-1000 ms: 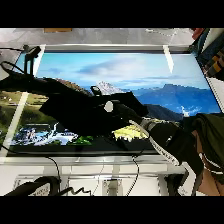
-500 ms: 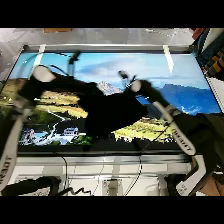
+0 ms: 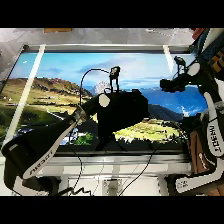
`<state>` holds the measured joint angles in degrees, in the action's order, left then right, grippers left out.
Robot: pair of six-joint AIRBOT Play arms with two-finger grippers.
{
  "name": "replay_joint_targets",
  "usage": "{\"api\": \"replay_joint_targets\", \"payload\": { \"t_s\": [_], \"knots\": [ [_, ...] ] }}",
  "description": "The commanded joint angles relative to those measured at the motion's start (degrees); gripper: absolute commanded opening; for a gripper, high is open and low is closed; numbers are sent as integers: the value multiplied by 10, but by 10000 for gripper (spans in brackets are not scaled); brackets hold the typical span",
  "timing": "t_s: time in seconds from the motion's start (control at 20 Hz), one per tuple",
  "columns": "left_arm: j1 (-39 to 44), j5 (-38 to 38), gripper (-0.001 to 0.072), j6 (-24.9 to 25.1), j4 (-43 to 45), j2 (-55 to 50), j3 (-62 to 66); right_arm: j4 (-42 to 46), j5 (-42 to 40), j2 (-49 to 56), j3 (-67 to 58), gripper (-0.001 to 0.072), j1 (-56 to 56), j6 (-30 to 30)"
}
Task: Fold the clothes and pants, and hang the long-sleeved shirts on hangers.
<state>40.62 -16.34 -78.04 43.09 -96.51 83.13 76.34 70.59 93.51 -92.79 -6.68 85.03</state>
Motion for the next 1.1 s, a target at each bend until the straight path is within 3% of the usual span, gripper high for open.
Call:
{"api": "replay_joint_targets", "payload": {
  "t_s": [0.0,0.1,0.2,0.3,0.4,0.5,0.65,0.8,1.05],
  "knots": [
    [-11,49,713,0,3,0,0,2,37,-3,21,17,-52,-90],
    [-34,45,713,0,3,15,0,-45,51,-3,50,16,-68,-189],
    [-50,45,712,0,3,30,0,-183,68,2,80,16,-83,-298],
    [-59,45,713,0,3,40,0,-272,55,16,85,39,-81,-311],
    [-62,45,712,0,3,42,0,-283,-2,29,85,492,-64,-257],
    [-62,32,712,0,3,41,0,-263,-28,43,85,622,-39,-223],
    [-62,-6,712,0,3,41,0,-225,-64,67,84,630,7,-190],
    [-63,-21,712,0,4,41,0,-202,-92,99,84,630,29,-116],
    [-63,-21,712,1,17,41,0,-235,-71,150,84,629,23,-59]
  ]
}}
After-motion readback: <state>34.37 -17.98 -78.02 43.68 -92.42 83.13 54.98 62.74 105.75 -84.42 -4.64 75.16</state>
